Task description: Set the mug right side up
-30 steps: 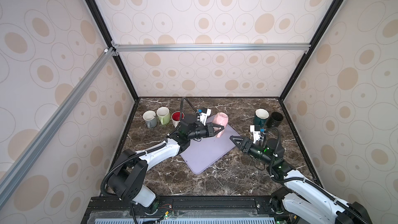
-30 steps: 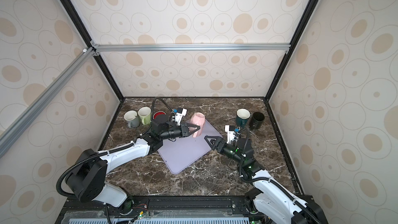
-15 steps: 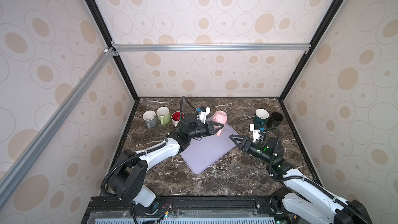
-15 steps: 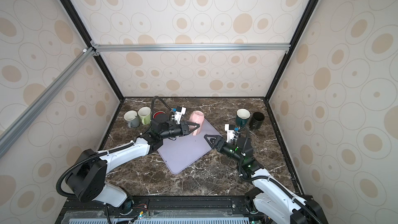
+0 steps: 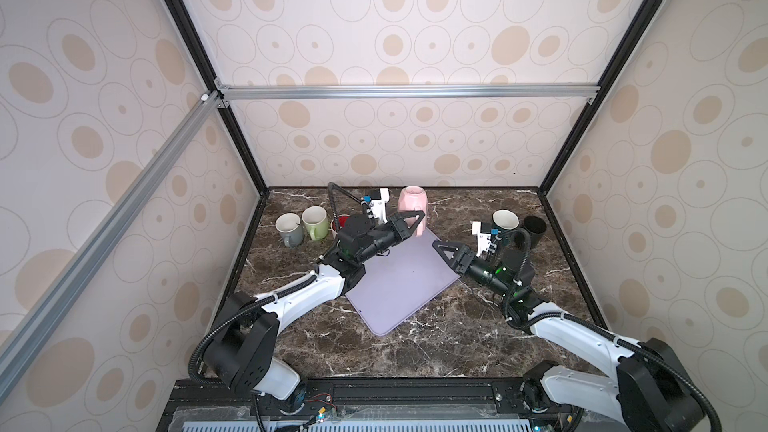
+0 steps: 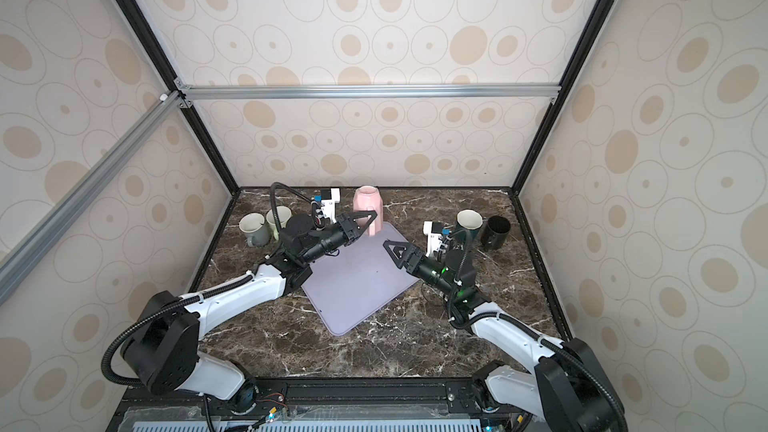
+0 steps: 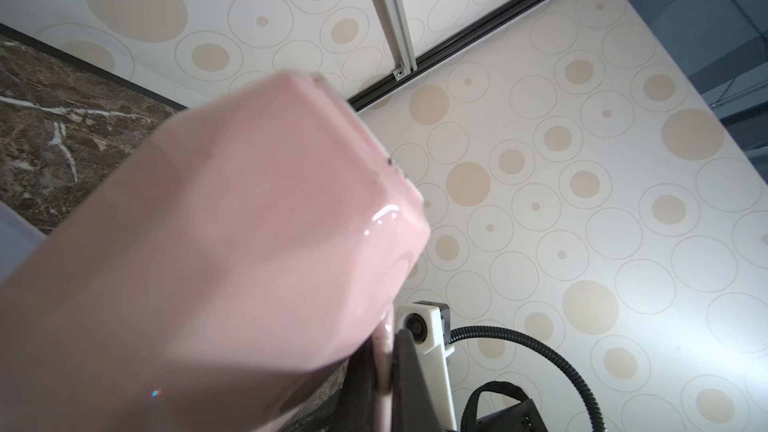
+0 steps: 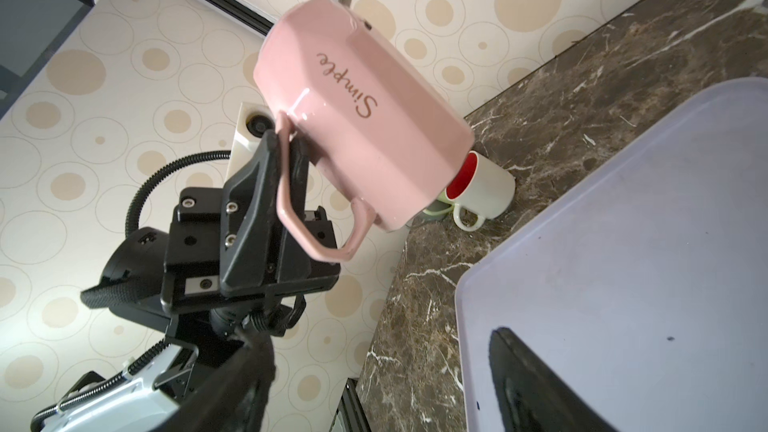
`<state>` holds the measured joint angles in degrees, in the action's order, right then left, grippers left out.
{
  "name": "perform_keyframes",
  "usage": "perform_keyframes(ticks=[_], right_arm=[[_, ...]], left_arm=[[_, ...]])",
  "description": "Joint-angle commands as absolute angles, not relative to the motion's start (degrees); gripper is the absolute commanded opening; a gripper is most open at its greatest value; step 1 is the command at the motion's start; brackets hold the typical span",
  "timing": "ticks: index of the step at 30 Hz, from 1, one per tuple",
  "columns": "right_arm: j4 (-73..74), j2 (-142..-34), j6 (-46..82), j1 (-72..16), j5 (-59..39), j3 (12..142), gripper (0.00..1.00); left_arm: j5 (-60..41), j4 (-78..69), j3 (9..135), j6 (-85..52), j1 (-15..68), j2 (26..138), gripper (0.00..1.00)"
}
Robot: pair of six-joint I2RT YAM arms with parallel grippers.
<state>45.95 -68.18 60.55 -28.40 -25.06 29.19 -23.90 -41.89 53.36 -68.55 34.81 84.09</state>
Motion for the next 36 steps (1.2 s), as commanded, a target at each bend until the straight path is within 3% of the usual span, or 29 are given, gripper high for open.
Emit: perform_keyframes(ticks=[1,15,23,36], right_arm=[[54.84,-71.92,61.34,-29.83,-22.86,31.61,0.82],[77.9,-89.38,67.15,-31.93,-21.08,39.85,0.75],[80.12,-95.33,69.83,-31.98,-23.91,47.11,0.66],[80.73,-98.35,70.24,-33.05,-26.32,52.66,0.52]], left_arm=[[-21.73,-54.75,54.37,-71.52,34.07,80.71,0.0],[-22.7,-62.19,51.55,-79.88,32.98,81.08,0.0],[-25.61,-74.33,47.99,-91.03,30.46,85.02,0.0],[-26.02,-79.66,47.22,-97.1,28.4,89.98,0.0]])
